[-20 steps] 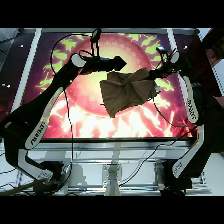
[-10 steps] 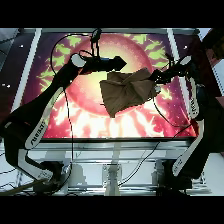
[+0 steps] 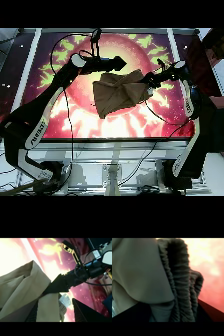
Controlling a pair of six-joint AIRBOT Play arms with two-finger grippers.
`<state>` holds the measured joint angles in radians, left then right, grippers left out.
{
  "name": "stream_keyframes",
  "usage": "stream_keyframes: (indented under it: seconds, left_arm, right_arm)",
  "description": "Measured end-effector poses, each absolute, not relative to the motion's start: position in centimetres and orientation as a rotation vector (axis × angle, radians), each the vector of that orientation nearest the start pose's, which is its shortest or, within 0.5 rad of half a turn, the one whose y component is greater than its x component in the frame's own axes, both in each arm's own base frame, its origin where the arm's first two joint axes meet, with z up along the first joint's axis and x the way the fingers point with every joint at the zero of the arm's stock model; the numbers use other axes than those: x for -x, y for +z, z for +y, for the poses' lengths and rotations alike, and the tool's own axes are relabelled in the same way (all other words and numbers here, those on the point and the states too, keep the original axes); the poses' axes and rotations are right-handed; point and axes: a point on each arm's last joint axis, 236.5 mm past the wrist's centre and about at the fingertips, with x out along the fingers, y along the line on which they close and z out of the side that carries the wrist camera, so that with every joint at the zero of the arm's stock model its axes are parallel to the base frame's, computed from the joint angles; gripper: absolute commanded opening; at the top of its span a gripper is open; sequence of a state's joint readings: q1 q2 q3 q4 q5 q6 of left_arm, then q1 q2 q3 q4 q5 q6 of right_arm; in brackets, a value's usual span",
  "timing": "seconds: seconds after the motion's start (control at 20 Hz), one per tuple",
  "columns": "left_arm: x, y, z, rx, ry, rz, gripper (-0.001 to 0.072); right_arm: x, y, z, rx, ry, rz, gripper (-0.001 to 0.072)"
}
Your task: Fold the clothes and pants, and hang the long-sleeved shirts on hangers.
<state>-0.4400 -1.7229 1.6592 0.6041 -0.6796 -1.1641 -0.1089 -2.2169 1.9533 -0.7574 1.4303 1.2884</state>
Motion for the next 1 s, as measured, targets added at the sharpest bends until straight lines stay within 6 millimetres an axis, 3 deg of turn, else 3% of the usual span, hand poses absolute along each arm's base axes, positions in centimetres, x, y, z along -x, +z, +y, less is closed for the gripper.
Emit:
stream_keyframes:
  seconds: [0.1,0.15,0.25,0.35,0.55,0.65,0.7,0.75,0.9,1.0]
  left_arm:
    - [-49.7,11.7,-36.9,0.42,-0.835,0.716,0.0484]
    - [-49.7,11.7,-36.9,0.42,-0.835,0.716,0.0484]
    - [-49.7,11.7,-36.9,0.42,-0.835,0.717,0.0484]
    - [-49.7,11.7,-36.8,0.42,-0.834,0.716,0.0484]
    - [-50.4,11.8,-35.6,0.426,-0.818,0.715,0.0484]
    - [-50.7,11.9,-34.4,0.429,-0.81,0.722,0.0482]
    - [-50.8,12.0,-33.7,0.429,-0.809,0.729,0.0433]
    - [-50.9,12.2,-33.0,0.431,-0.807,0.732,0.035]
    - [-50.6,13.8,-31.2,0.425,-0.815,0.729,0.0346]
    - [-50.1,15.4,-30.6,0.395,-0.835,0.699,0.0345]
  right_arm:
    - [-51.3,-9.8,13.8,-0.609,0.683,1.44,0.0584]
    - [-51.2,-9.7,15.1,-0.597,0.706,1.438,0.0548]
    - [-51.0,-9.6,17.7,-0.576,0.745,1.429,0.0368]
    - [-50.8,-9.5,20.3,-0.552,0.775,1.416,0.0033]
    - [-50.6,-8.6,23.8,-0.505,0.815,1.38,0.0027]
    - [-50.8,-7.0,24.1,-0.492,0.83,1.346,0.0027]
    - [-51.0,-5.8,24.0,-0.491,0.841,1.321,0.0027]
    - [-51.2,-4.2,23.5,-0.495,0.86,1.294,0.0027]
    - [-52.5,1.5,20.6,-0.567,0.896,1.169,0.0027]
    - [-53.3,6.7,17.6,-0.65,0.928,1.049,0.0027]
